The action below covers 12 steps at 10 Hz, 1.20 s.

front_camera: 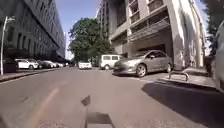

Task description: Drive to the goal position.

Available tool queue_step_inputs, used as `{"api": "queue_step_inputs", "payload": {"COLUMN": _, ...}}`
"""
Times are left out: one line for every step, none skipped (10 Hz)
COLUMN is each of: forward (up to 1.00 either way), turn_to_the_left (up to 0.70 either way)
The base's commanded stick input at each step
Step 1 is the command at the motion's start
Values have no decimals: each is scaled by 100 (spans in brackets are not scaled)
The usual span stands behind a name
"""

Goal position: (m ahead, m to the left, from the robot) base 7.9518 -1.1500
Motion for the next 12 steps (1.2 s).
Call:
{"api": "queue_step_inputs", "payload": {"forward": 70, "turn_to_the_left": 0}}
{"api": "queue_step_inputs", "payload": {"forward": 70, "turn_to_the_left": 0}}
{"api": "queue_step_inputs", "payload": {"forward": 70, "turn_to_the_left": 12}}
{"api": "queue_step_inputs", "payload": {"forward": 70, "turn_to_the_left": 14}}
{"api": "queue_step_inputs", "payload": {"forward": 70, "turn_to_the_left": 14}}
{"api": "queue_step_inputs", "payload": {"forward": 70, "turn_to_the_left": 14}}
{"api": "queue_step_inputs", "payload": {"forward": 70, "turn_to_the_left": 14}}
{"api": "queue_step_inputs", "payload": {"forward": 70, "turn_to_the_left": 13}}
{"api": "queue_step_inputs", "payload": {"forward": 70, "turn_to_the_left": 12}}
{"api": "queue_step_inputs", "payload": {"forward": 70, "turn_to_the_left": 0}}
{"api": "queue_step_inputs", "payload": {"forward": 70, "turn_to_the_left": 0}}
{"api": "queue_step_inputs", "payload": {"forward": 70, "turn_to_the_left": 0}}
